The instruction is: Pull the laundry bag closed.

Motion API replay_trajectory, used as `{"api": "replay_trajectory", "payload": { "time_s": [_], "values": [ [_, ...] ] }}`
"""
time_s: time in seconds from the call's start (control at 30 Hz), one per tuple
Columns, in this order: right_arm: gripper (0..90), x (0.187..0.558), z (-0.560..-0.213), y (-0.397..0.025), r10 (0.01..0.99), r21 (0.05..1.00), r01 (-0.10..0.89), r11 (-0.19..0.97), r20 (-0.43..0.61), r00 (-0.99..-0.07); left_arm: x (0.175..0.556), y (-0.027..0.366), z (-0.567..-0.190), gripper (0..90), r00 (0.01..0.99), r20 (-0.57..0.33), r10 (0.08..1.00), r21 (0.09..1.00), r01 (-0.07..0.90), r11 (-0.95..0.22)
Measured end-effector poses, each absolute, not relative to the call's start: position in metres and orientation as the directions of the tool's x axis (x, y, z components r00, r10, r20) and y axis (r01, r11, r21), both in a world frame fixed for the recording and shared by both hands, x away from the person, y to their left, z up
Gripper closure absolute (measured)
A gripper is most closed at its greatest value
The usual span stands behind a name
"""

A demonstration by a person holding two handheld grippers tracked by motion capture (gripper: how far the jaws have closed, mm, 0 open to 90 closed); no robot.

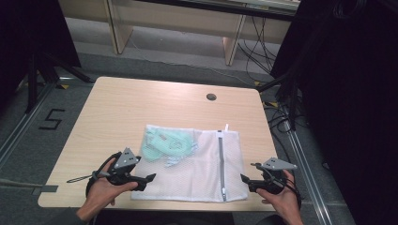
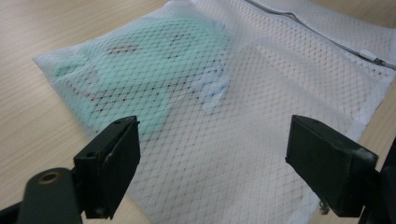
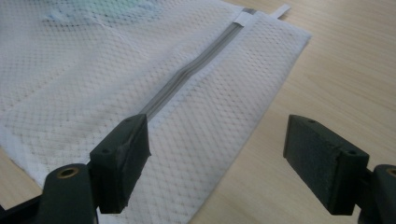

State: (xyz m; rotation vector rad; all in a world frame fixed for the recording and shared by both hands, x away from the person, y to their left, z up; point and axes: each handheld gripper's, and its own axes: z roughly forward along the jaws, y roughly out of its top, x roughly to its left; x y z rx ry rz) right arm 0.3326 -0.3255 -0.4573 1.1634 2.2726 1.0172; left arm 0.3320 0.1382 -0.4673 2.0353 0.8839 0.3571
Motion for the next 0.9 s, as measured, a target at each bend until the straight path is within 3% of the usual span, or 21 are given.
{"api": "replay_trajectory", "payload": {
  "time_s": [0.23, 0.33, 0.4, 0.57, 0.9],
  "values": [
    [23.4, 0.333, -0.459, -0.321, 0.788, 0.75, 0.512, 0.419, -0.021, -0.616, 0.334, 0.13, -0.468, 17.2, 0.733, -0.066, 0.677, 0.815, 0.431, -0.388],
    [23.7, 0.331, -0.458, -0.317, 0.792, 0.733, 0.547, 0.404, 0.019, -0.61, 0.334, 0.125, -0.469, 17.2, 0.739, -0.084, 0.668, 0.809, 0.443, -0.388],
    [24.6, 0.333, -0.459, -0.316, 0.769, 0.737, 0.519, 0.433, -0.001, -0.639, 0.334, 0.118, -0.469, 17.3, 0.734, -0.125, 0.667, 0.817, 0.458, -0.351],
    [24.9, 0.332, -0.461, -0.309, 0.761, 0.73, 0.525, 0.438, 0.01, -0.649, 0.335, 0.11, -0.469, 17.4, 0.757, -0.108, 0.644, 0.814, 0.439, -0.38],
    [30.3, 0.331, -0.467, -0.291, 0.655, 0.69, 0.459, 0.56, -0.029, -0.755, 0.339, 0.08, -0.475, 17.5, 0.796, -0.119, 0.593, 0.817, 0.418, -0.398]
  ]
}}
